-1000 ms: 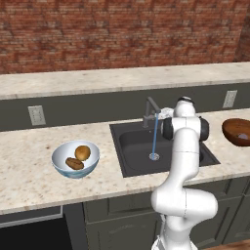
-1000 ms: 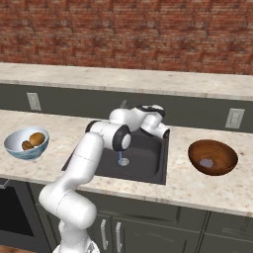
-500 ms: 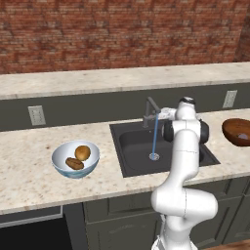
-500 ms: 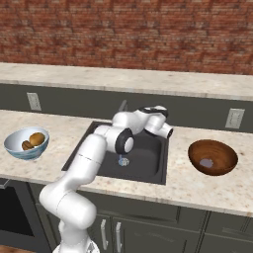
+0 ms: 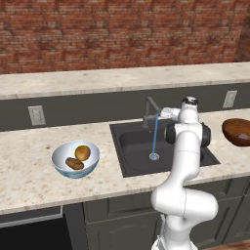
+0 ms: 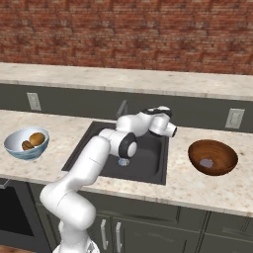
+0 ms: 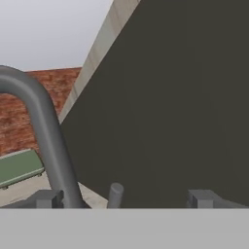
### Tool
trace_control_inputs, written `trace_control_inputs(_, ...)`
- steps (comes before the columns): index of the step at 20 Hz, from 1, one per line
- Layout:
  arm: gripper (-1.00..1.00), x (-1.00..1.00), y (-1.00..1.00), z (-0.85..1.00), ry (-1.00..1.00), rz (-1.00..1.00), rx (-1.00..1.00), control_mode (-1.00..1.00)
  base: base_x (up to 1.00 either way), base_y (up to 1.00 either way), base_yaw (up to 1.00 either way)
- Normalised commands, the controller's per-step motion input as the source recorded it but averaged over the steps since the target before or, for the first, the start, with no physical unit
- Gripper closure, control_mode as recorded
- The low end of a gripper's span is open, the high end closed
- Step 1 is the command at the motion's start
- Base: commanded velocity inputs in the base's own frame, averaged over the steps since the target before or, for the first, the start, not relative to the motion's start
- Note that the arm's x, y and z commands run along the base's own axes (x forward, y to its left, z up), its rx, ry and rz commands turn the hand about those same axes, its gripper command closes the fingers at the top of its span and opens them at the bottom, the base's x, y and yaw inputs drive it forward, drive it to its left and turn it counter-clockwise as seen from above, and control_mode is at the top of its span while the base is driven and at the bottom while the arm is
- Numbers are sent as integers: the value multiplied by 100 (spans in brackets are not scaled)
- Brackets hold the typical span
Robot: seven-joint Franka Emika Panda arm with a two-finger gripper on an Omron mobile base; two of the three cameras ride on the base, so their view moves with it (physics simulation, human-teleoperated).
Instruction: Pick the potatos from the sink and place them in one bowl. Place the eggplant in the other bowl. Then turn off the sink faucet.
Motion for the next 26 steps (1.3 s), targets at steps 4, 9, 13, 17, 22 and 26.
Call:
trace_control_inputs(4, -100, 0, 0, 0, 0, 0, 0, -100, 0, 0, 0)
trace_control_inputs(9, -100, 5, 0, 0, 0, 1, 0, -100, 0, 0, 0)
trace_control_inputs(13, -100, 17, 15, 0, 0, 6, 0, -100, 0, 0, 0)
trace_control_inputs(17, -100, 15, 29, 0, 0, 8, 0, -100, 0, 0, 0)
trace_control_inputs(22, -100, 9, 21, 0, 0, 10, 0, -100, 0, 0, 0)
trace_control_inputs(26, -100, 0, 0, 0, 0, 5, 0, -100, 0, 0, 0)
